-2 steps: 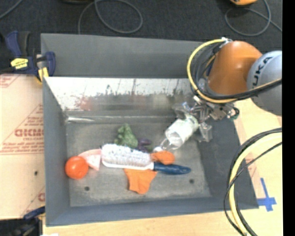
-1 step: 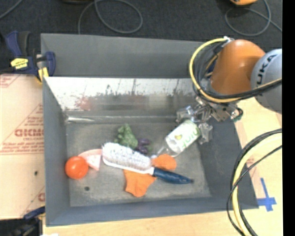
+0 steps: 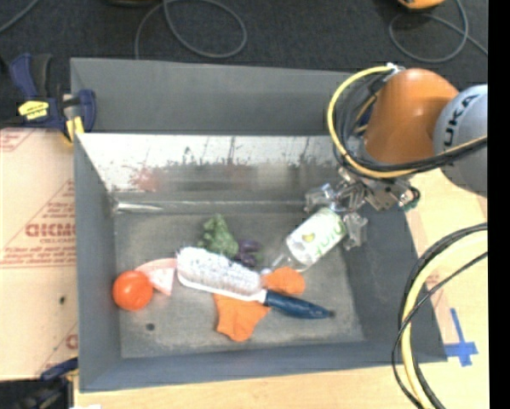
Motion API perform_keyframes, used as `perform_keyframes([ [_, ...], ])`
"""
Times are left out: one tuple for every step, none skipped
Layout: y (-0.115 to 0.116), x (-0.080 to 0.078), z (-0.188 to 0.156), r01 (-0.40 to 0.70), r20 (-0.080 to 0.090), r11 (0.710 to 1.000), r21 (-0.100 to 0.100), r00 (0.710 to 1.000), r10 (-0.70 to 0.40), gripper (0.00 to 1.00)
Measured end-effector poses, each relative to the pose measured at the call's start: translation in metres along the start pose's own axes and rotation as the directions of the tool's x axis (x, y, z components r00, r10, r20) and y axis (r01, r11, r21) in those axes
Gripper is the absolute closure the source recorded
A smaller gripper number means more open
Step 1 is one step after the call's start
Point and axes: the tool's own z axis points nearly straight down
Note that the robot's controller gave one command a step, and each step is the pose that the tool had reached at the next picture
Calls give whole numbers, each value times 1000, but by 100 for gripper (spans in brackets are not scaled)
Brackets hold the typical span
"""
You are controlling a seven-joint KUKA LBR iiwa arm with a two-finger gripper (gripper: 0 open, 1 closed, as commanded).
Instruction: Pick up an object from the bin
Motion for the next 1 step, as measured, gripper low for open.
perform_keyframes([
  [1,1,-5,0,-1,1000,-2,1000,0,100],
])
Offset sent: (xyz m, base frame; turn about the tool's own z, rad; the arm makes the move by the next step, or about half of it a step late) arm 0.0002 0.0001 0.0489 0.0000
